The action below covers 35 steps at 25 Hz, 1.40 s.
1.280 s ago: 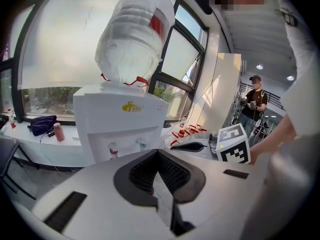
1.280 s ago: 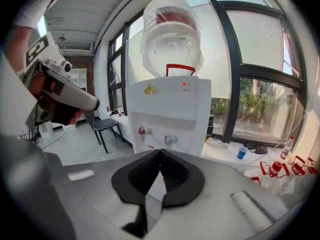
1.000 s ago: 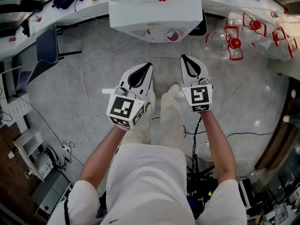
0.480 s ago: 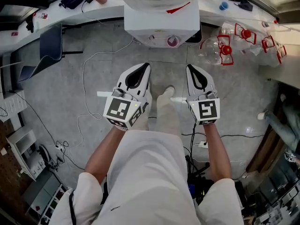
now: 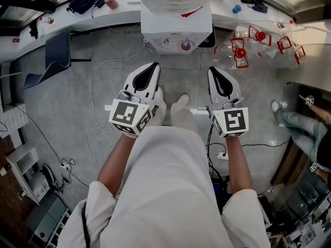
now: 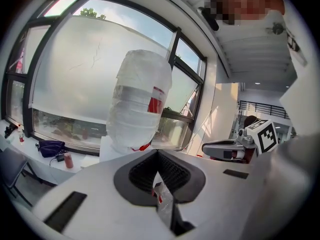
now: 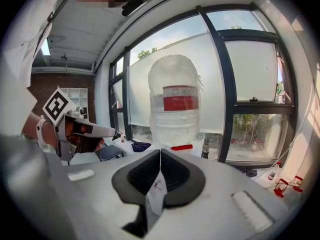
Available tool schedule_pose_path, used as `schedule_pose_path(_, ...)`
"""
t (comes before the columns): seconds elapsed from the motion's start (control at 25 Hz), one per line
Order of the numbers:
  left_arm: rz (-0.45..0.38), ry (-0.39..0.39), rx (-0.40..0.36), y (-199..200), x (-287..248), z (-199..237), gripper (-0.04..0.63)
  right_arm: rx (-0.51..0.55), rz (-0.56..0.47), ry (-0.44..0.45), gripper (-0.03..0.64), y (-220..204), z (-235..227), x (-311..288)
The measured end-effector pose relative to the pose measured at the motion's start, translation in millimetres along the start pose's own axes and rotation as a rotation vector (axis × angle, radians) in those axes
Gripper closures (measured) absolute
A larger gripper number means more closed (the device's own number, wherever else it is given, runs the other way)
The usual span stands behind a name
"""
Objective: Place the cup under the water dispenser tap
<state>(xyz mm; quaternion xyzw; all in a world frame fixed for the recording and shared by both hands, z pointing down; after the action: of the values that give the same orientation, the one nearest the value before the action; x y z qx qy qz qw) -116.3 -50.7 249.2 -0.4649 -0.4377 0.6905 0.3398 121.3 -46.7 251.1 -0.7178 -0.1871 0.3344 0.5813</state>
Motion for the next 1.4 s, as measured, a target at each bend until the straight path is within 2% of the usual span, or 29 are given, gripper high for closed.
schedule_pose_path(0.48,-0.026,-0.003,-0.006,25,53,13,0.589,-0.049,-0.079,-0.091,0.606,40,25,39)
schedule_pose_path(0.68,-0.050,-0.016,-0.010,38,58,23,0.589,-0.041,-0.063,-0.163,0.606,51,27,45)
schedule_pose_path(1.04,-0.067,-0.055,-0.019,50,49,18,0.589,-0.036,-0.107,-0.169,0.606,68,30,50)
schedule_pose_path(1.4,-0.065,-0.069,-0.025,51,44,11,0.589,-0.046,-0.111,-0.157,0.606,66,29,43)
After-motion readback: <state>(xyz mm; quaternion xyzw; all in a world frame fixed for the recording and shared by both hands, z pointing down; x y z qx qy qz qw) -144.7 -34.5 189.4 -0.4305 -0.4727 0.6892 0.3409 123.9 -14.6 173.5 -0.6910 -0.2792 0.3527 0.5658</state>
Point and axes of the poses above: the fingertips, and each gripper's own axes: x backward along the fingers, z to its left, y out of its top, the point moved 8 cm from there along x, backward along the fingers, and after that the axes turned 13 degrees about y, right-handed, at the moved point
